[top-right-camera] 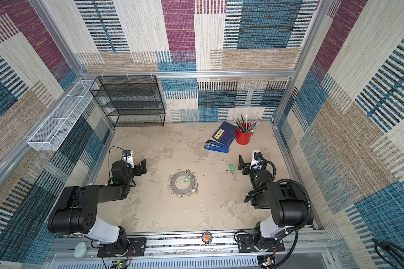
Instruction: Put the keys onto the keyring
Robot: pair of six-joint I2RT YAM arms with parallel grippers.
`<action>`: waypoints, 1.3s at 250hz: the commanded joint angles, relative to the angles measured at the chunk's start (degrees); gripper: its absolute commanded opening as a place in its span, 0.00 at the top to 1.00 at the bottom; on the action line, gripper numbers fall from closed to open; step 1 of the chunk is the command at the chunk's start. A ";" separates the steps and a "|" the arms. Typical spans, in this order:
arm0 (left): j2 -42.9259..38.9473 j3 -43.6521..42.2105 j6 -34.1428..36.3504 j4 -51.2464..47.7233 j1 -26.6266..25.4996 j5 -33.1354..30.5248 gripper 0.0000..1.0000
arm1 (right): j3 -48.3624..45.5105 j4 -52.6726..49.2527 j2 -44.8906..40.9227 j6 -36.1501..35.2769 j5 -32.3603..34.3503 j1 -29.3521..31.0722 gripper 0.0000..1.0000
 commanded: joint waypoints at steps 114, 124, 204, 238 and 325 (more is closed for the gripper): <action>0.11 0.44 1.26 0.36 0.45 0.41 0.01 | -0.46 2.01 0.16 0.22 0.72 -0.07 0.00; 0.02 0.30 1.26 0.54 0.44 0.42 0.01 | -0.57 2.13 0.08 0.20 0.68 -0.07 0.00; -19.91 8.52 -19.84 -35.99 -3.12 -19.42 0.00 | 12.37 -38.36 -19.44 20.16 11.94 0.00 0.00; -26.11 8.46 -33.66 -46.14 -3.07 -9.95 0.01 | 11.48 -39.94 -21.62 36.30 12.64 -0.17 0.00; -28.66 10.55 -42.78 -62.59 -9.40 12.06 0.01 | 20.88 -56.62 -19.66 34.65 0.01 10.37 0.00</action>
